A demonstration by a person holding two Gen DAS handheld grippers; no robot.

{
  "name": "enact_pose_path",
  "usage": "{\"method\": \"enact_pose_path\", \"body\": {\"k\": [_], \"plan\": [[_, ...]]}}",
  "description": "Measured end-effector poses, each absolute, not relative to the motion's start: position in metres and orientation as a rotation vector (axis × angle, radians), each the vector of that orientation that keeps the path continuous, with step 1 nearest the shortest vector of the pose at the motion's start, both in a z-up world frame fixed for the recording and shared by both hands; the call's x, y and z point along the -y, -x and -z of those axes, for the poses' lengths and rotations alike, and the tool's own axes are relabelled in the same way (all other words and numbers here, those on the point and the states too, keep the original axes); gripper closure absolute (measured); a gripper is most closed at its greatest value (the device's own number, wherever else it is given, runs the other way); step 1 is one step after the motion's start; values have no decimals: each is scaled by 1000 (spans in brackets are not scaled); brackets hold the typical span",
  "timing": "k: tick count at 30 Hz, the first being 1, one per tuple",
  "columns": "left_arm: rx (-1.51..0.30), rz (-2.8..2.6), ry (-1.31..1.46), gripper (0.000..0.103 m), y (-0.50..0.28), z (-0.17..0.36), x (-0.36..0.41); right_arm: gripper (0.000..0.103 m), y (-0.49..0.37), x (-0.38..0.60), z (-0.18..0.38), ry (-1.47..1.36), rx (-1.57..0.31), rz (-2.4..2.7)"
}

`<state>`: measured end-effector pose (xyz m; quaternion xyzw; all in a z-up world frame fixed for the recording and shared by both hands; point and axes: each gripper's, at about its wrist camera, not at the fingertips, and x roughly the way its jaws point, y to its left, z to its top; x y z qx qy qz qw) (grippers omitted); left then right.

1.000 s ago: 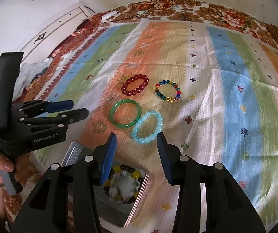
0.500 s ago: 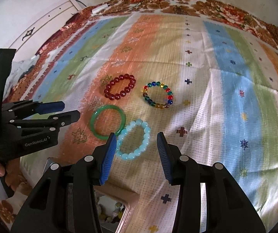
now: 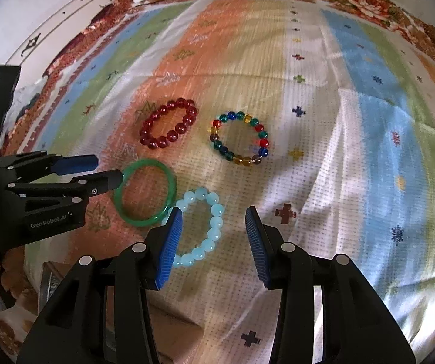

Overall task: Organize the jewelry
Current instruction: 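Move both tools back to the green bangle and light-blue bracelet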

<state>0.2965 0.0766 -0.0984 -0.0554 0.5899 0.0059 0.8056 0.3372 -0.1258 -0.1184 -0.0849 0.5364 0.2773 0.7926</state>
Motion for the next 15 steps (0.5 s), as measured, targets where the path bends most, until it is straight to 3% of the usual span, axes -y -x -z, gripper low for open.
{"method": "enact_pose_path", "body": {"k": [11,15], "plan": [[-1326,22,99,55,-310,123,-75,60,-348,112,148,247,-1235,-604],[-1322,31,87,56,-312,126,-75,75,-353,108,154,274,-1247,-581]]}}
